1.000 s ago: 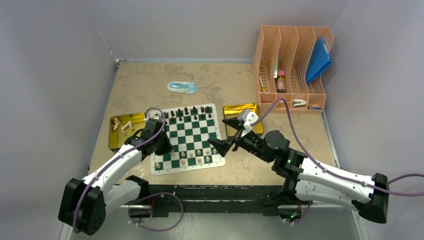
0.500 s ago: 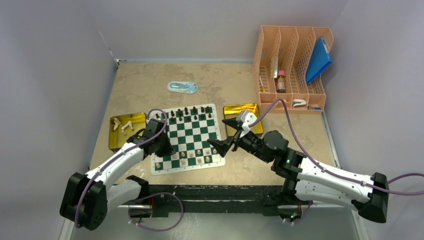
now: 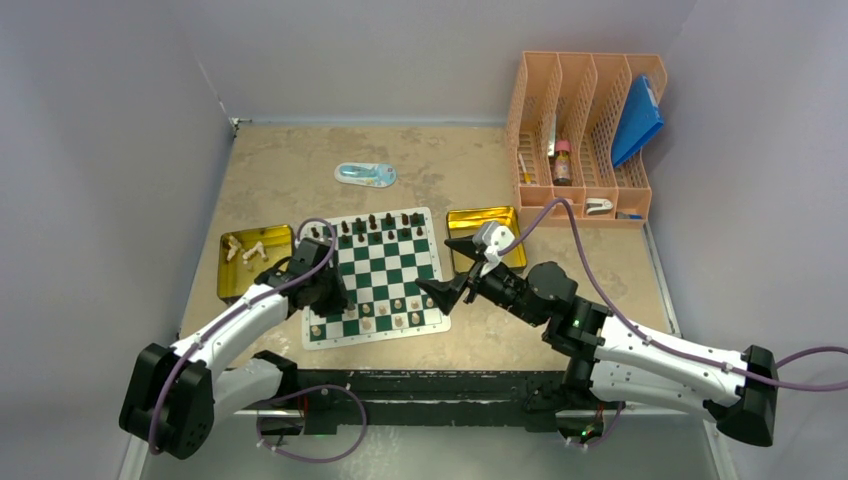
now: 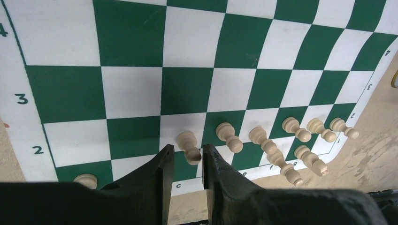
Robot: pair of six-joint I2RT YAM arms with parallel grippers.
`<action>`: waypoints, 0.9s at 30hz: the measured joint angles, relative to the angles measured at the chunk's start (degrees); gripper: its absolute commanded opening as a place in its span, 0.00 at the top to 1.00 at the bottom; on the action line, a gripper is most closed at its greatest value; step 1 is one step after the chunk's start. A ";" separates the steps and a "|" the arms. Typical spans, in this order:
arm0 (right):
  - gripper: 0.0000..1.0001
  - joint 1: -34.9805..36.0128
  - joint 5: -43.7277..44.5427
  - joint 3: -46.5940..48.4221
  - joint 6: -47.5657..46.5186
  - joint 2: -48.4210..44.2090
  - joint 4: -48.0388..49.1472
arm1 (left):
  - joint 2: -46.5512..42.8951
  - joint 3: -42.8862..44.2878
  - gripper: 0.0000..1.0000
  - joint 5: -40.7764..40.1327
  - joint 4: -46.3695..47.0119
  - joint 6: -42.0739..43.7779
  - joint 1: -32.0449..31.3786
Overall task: Set up the chess pieces on the board
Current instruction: Place the chess piece on the chessboard, then pick up the chess piece from the storage box.
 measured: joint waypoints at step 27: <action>0.01 0.00 1.40 -0.09 3.39 -1.01 0.11 | -0.79 22.38 0.70 -20.55 -10.99 -0.46 0.28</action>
